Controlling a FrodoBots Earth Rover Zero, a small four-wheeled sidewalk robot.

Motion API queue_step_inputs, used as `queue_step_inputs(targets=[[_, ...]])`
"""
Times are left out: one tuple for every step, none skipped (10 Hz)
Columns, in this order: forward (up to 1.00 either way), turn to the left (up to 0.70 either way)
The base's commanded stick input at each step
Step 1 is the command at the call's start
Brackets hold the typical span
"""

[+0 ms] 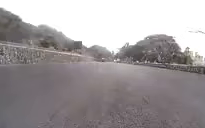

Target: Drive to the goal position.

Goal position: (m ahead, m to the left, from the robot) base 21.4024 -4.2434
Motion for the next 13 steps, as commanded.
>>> queue_step_inputs(targets=[[0.7,0.0],[0.7,0.0],[0.7,0.0],[0.7,0.0],[0.7,0.0],[0.7,0.0],[0.7,0.0],[0.7,0.0],[0.7,0.0],[0.7,0.0],[0.7,0.0],[0.7,0.0],[0.7,0.0]])
